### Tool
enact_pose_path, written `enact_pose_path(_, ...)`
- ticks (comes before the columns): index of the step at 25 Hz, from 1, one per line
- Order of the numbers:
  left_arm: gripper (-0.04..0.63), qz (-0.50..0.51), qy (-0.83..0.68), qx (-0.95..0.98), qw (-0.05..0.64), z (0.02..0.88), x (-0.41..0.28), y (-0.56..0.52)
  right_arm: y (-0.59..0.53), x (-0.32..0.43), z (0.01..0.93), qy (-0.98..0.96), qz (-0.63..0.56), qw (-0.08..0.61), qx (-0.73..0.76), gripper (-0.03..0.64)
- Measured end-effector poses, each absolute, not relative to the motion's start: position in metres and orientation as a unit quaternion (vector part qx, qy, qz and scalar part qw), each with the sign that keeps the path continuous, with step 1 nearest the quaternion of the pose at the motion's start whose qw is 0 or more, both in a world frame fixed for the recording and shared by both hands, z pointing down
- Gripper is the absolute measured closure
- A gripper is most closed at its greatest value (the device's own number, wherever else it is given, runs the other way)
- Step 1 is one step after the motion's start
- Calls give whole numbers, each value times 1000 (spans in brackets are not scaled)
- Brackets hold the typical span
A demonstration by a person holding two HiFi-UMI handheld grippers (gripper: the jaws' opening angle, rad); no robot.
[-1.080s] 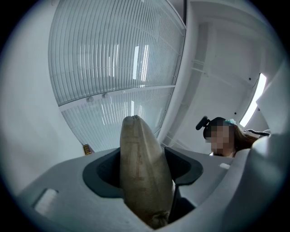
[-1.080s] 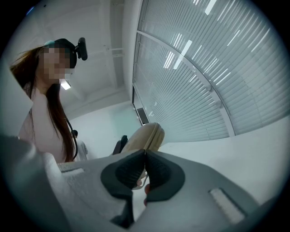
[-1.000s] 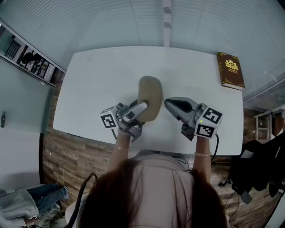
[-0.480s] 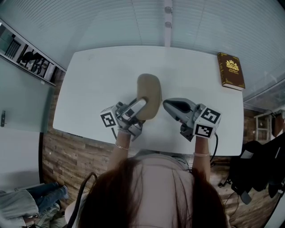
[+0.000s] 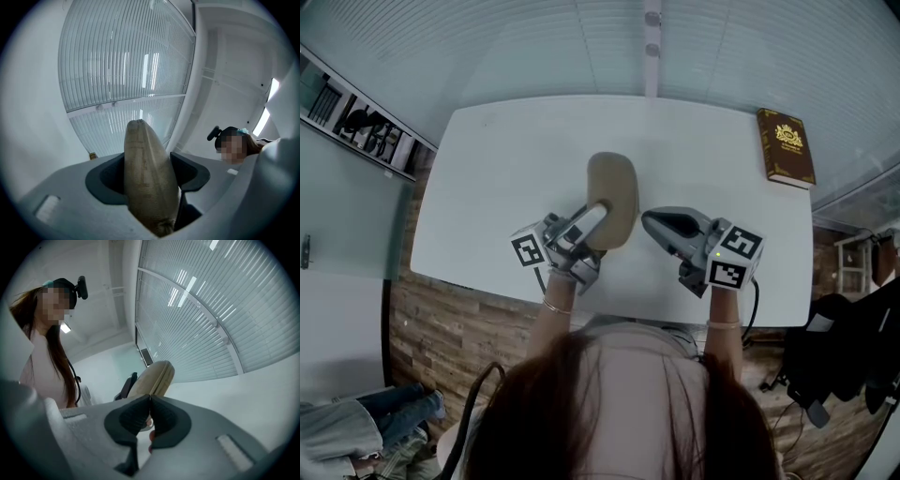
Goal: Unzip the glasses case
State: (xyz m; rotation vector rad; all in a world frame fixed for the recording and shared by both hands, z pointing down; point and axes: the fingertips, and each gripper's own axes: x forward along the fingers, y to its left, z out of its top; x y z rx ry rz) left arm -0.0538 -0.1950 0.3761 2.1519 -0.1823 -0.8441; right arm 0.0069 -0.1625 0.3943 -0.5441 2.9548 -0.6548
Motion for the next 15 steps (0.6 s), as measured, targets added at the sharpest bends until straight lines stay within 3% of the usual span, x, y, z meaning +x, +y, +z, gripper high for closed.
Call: enact_pose_path(15,305,-354,-63,828,430,376,-52,-198,-162,4,403,958,-224,25,-178,611)
